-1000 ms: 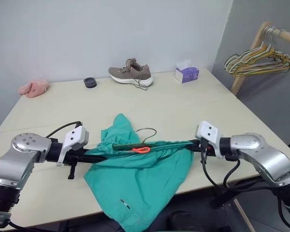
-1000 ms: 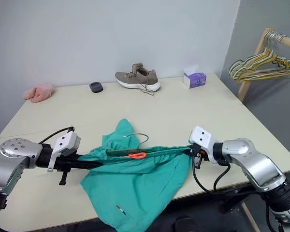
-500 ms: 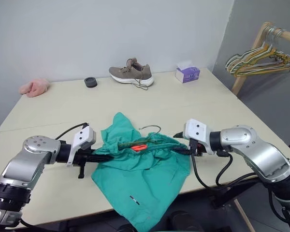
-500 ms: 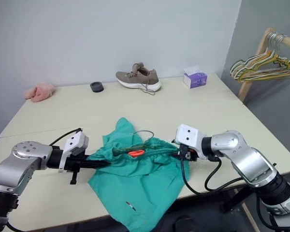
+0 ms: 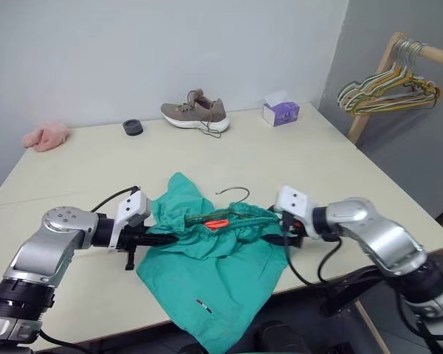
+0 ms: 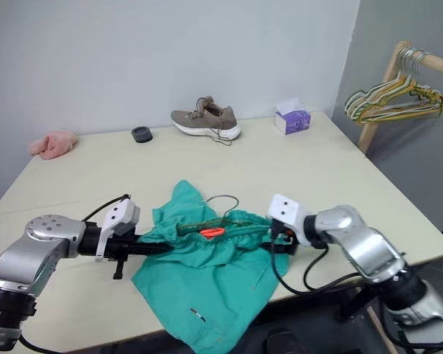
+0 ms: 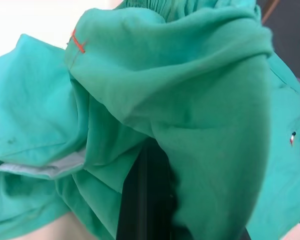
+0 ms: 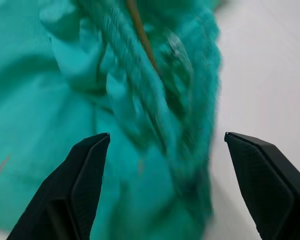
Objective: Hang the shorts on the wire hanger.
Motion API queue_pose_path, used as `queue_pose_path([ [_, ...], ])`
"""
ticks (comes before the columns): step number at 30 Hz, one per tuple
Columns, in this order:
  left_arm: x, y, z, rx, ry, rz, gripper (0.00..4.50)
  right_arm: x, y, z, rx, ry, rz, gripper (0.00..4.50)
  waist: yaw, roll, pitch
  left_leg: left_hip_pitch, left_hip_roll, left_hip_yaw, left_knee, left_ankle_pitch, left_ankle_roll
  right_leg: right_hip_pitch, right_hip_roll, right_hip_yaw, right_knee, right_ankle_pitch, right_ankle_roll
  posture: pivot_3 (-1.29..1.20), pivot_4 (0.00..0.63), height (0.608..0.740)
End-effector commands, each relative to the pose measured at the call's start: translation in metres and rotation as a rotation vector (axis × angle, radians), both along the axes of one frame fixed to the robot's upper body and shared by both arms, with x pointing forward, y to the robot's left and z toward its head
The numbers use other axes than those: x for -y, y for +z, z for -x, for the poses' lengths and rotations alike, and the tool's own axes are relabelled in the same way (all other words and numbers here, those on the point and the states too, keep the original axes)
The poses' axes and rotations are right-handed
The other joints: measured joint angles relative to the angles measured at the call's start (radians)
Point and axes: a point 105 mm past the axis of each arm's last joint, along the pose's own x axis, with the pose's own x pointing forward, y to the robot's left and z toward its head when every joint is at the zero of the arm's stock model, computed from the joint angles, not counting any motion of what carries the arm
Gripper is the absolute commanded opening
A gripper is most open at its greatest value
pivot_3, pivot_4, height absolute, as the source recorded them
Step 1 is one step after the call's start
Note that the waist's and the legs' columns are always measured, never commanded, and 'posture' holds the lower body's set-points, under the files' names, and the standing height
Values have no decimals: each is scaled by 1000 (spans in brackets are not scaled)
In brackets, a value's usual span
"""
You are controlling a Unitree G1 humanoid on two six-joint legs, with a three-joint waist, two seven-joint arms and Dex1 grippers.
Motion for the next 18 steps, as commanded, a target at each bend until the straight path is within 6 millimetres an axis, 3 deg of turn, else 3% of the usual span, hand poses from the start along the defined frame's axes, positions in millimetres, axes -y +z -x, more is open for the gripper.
queue_pose_path([
  [1, 5, 10, -2, 38, -26, 9, 0, -7, 2, -12, 27, 32, 6, 3545, -1, 0, 0, 0, 0, 0, 0, 0, 0, 0, 0, 0, 0, 0, 0, -220, 0, 740],
  [3, 5, 11, -2, 40, -25, 10, 0, -10, 2, -12, 23, 61, 4, 3046, 3, 0, 0, -1, -1, 0, 0, 0, 0, 0, -1, 0, -1, 0, 0, -217, 0, 740],
  [11, 7, 8, -3, 63, -7, 13, 0, -11, 7, -4, 10, 123, 6, 152, 7, 0, 0, -1, -1, -2, 0, 0, 0, 0, -1, -1, 0, 0, 0, -213, 0, 740],
  [15, 11, 13, -15, 86, 63, 87, 0, -11, 15, 2, -2, 129, -22, 13, 9, 0, 0, -1, -1, -2, 0, 0, 0, 0, -1, -1, 0, 0, 0, -216, 0, 740],
  [18, 10, 16, -29, 137, 135, 120, 713, -6, 20, 4, -16, 110, -39, 0, 16, -1, -1, -1, -1, -2, 1, 0, 0, 0, -1, -1, 0, 0, 0, -226, 0, 740],
])
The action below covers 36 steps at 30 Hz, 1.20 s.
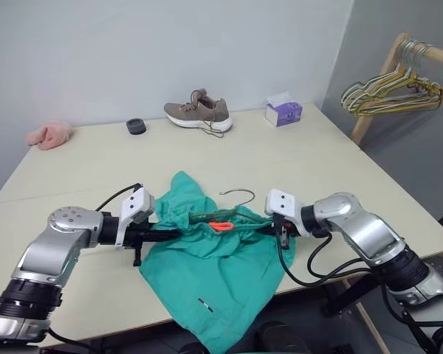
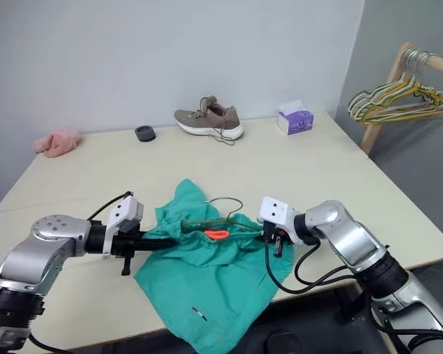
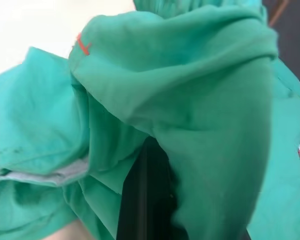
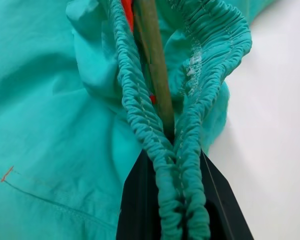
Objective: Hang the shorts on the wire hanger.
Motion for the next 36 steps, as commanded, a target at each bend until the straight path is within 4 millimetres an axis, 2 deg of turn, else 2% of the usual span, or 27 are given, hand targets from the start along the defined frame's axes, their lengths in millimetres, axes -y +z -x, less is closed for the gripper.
queue_pose_path([
  [1, -1, 18, -18, 105, 75, 52, 1051, -5, 24, 5, 17, 10, -90, 0, 4, -1, -1, 0, 0, -1, 0, 0, 0, 0, 0, -1, 0, 0, 0, -226, 0, 740],
  [6, -15, 30, -37, 211, 218, 99, 2676, 12, 23, 6, -53, -99, -124, 0, 7, -1, -1, 0, 0, -1, 0, 0, 0, 0, 0, 0, 0, 0, 0, -236, 0, 740],
  [9, -26, 33, -36, 203, 262, 126, 3617, 21, 19, 8, -92, -159, -136, 0, 6, -1, -1, 0, 0, -1, -1, 0, 0, 0, 0, -1, 0, 0, 0, -236, 0, 740],
  [14, -51, 31, -34, 216, 345, 88, 3617, 39, 12, 10, -158, -288, -166, 0, 4, -1, -1, 0, 0, -1, -1, 0, 0, 0, 0, 0, 0, 0, 0, -232, 0, 740],
  [16, -53, 33, -35, 220, 361, 100, 3617, 55, 9, 8, -202, -408, -208, 0, 7, -1, -1, 0, 0, -1, 0, 0, 0, 0, 0, 0, 0, 0, 0, -232, 0, 740],
  [20, -26, 37, -31, 196, 277, 154, 3617, 91, 9, 8, -247, -634, -281, 0, 15, -2, -1, 0, 0, -1, 0, 0, 0, 1, 0, -1, 0, 0, 0, -258, 0, 740],
  [21, -17, 37, -29, 198, 245, 156, 3617, 100, 9, 8, -247, -686, -292, 0, 14, -2, -1, 0, -1, -1, 0, 0, 0, 1, 0, 0, 0, 0, 0, -265, 0, 740],
  [23, 15, 42, -25, 187, 150, 208, 3617, 127, 9, 15, -227, -806, -306, 0, 16, -1, -1, -1, -1, 0, 0, 0, 0, 1, -1, 0, -1, 0, 0, -289, 0, 740],
  [25, 33, 47, -23, 183, 104, 240, 3617, 142, 9, 21, -210, -877, -308, 0, 13, -1, -1, -1, -1, 0, 0, 0, 0, 2, -1, 0, -1, 0, 0, -308, 0, 740],
  [29, 88, 62, -25, 189, -32, 310, 3617, 201, 2, 50, -184, -1150, -271, 0, 6, -1, -2, -1, -1, 2, 0, 0, 0, 1, 0, 1, -1, 0, 1, -365, 0, 740],
  [32, 113, 65, -21, 192, -118, 309, 3617, 236, 2, 67, -162, -1328, -245, 0, -20, 2, -3, 0, -2, 5, 0, 0, 0, 2, 1, 3, -1, 0, 2, -386, 0, 740],
  [34, 130, 64, -22, 203, -151, 286, 3617, 267, 3, 83, -143, -1478, -207, 0, -46, 4, -5, 1, -1, 7, 0, 0, 0, 2, 3, 3, -1, 0, 2, -405, 0, 740],
  [36, 139, 64, -20, 215, -179, 281, 3617, 282, 6, 92, -132, -1556, -198, 0, -64, 5, -6, 1, -2, 7, -1, 0, 0, 2, 6, 4, -1, -1, 3, -405, 0, 740],
])
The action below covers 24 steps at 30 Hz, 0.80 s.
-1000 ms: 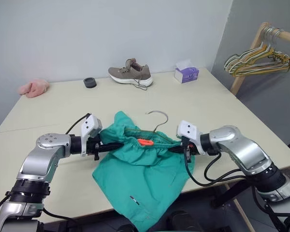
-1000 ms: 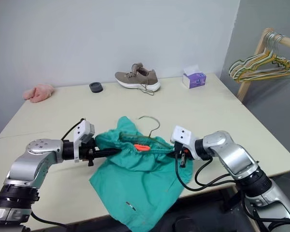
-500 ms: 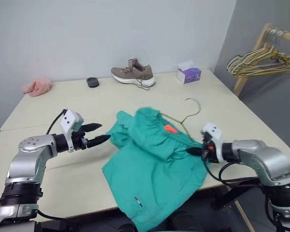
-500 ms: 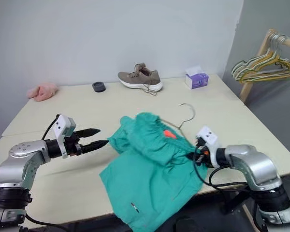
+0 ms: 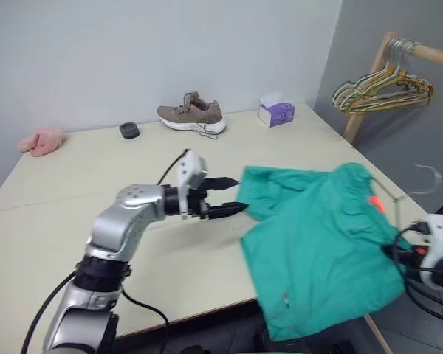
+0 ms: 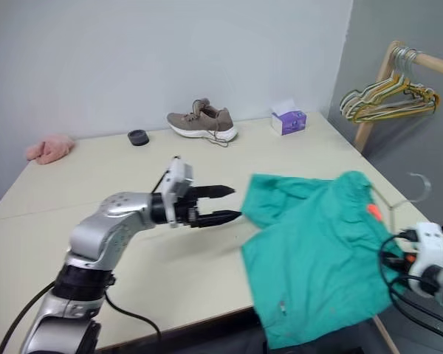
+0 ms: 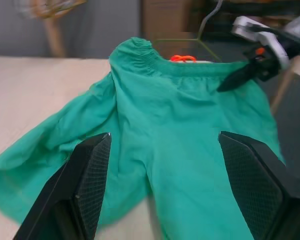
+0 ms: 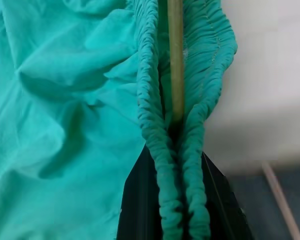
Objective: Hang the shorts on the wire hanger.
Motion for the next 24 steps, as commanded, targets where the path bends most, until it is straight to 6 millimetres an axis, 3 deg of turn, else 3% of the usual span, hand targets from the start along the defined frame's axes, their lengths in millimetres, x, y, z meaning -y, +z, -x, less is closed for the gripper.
queue_pose_path([
  [1, 20, 7, 1, 74, -37, -11, 3617, 41, 21, 16, 37, -185, 94, 0, -22, 1, -1, 0, 1, 0, 0, 0, 0, 0, 1, 0, 0, 0, 0, -422, 0, 740],
  [5, 43, 14, -3, 116, -44, 18, 4486, 74, 35, 29, 57, -325, 182, 0, -54, 1, 0, -1, 2, 0, 0, -2, 2, 0, 3, 1, -1, -2, 0, -432, 0, 740],
  [10, 63, 31, -11, 176, -16, 38, 4486, 96, 71, 20, 146, -388, 282, 0, -88, 0, 0, 0, 2, 2, 0, -3, 2, 1, 3, 1, -4, -2, 1, -436, 0, 740],
  [17, 80, 58, -22, 263, 41, 69, 4486, 107, 130, -19, 307, -409, 404, 0, -125, 1, 0, 2, 2, 4, -1, -6, 5, 7, 3, 2, -7, -5, 3, -418, 0, 740],
  [24, 91, 66, -20, 303, 60, 67, 4486, 119, 153, -43, 348, -464, 393, 0, -127, 3, 1, 3, 1, 2, -1, -7, 5, 14, 2, 0, -15, -5, 3, -405, 0, 740],
])
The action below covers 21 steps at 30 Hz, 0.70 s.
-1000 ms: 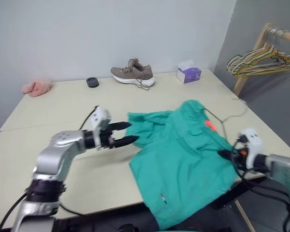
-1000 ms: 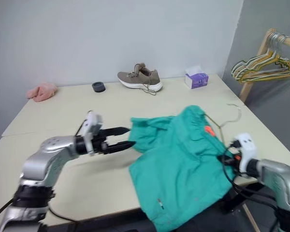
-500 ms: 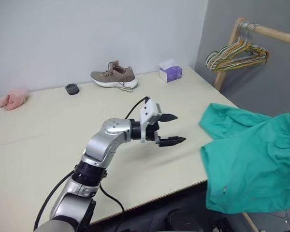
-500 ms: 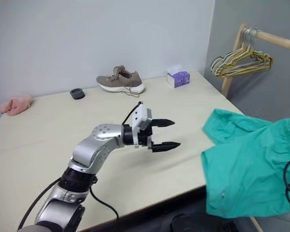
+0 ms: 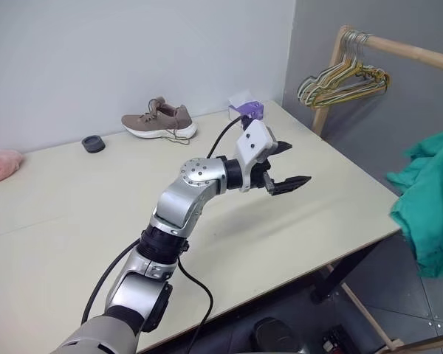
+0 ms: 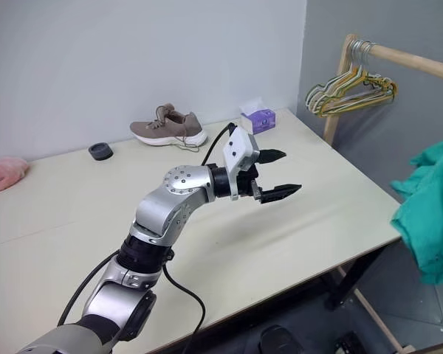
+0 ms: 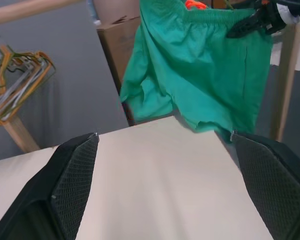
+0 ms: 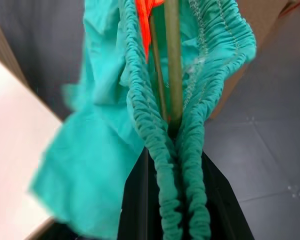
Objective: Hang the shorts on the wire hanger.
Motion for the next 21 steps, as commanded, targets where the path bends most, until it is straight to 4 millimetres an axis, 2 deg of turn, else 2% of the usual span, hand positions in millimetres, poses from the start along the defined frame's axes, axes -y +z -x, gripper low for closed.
queue_pose_path([
  [1, 7, 17, 5, 71, -9, 2, 4486, 13, 26, -5, 65, -49, 36, 0, 1, 1, 0, 0, -1, -1, 0, 0, 0, 0, -1, 0, 0, 0, 0, -401, 0, 740],
  [10, 17, 26, 11, 66, -50, 26, 4486, 42, 23, -12, 55, -146, -100, 0, 9, 4, 0, 1, -5, -1, 1, 0, 0, 1, -5, 0, -1, 0, 2, -392, 0, 740],
  [21, 32, 38, 37, 20, -279, 30, 4486, 48, 5, -16, -13, -167, -261, 0, 3, 6, 1, 2, -6, 3, 0, 0, 0, 2, -6, 0, -1, 0, 3, -393, 1, 740],
])
